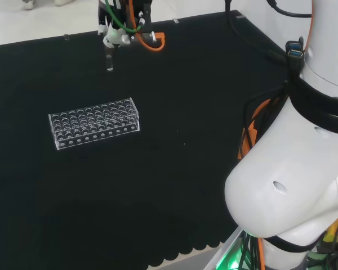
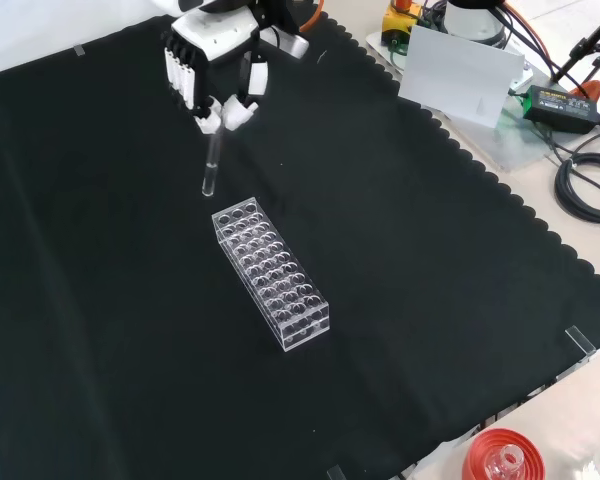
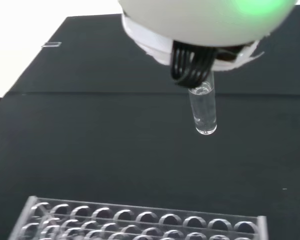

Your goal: Shake the test tube.

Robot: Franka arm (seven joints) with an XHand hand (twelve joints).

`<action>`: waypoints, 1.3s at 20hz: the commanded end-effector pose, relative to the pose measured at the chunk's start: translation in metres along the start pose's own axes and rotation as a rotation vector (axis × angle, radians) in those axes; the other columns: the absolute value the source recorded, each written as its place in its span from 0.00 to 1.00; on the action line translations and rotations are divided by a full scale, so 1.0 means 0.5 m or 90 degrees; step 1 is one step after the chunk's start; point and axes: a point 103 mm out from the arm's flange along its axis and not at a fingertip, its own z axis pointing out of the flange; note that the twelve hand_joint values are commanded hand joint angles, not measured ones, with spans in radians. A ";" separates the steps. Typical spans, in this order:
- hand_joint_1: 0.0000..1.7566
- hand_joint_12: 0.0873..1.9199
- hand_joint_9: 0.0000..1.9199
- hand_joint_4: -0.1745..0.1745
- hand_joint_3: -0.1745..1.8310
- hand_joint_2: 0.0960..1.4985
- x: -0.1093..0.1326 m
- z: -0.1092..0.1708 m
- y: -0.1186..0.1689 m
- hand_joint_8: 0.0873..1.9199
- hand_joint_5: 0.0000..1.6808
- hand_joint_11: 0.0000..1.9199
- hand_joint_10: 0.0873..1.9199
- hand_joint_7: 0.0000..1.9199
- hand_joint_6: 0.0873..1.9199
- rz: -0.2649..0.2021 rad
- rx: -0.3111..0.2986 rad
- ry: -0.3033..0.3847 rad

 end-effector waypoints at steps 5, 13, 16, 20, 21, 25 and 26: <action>0.82 0.47 0.70 0.00 0.50 0.30 0.188 0.003 -0.012 0.29 0.79 0.68 0.24 0.76 0.28 -0.122 0.022 0.086; 0.82 0.47 0.70 0.00 0.50 0.30 0.040 0.031 -0.020 0.29 0.79 0.68 0.24 0.76 0.28 -0.038 0.048 -0.025; 0.82 0.47 0.70 0.00 0.50 0.29 -0.063 0.034 -0.030 0.29 0.79 0.68 0.24 0.76 0.27 0.034 0.059 -0.081; 0.82 0.47 0.70 0.00 0.50 0.29 -0.152 0.012 -0.041 0.29 0.79 0.68 0.24 0.76 0.27 0.109 0.048 -0.112; 0.82 0.47 0.70 0.00 0.50 0.29 -0.167 0.004 -0.042 0.29 0.79 0.68 0.24 0.76 0.27 0.117 0.044 -0.109; 0.82 0.47 0.70 0.00 0.50 0.29 -0.168 -0.006 -0.041 0.29 0.79 0.68 0.24 0.76 0.27 0.114 0.034 -0.092; 0.82 0.47 0.70 0.00 0.50 0.29 -0.154 -0.003 -0.039 0.29 0.79 0.68 0.24 0.76 0.27 0.105 0.034 -0.087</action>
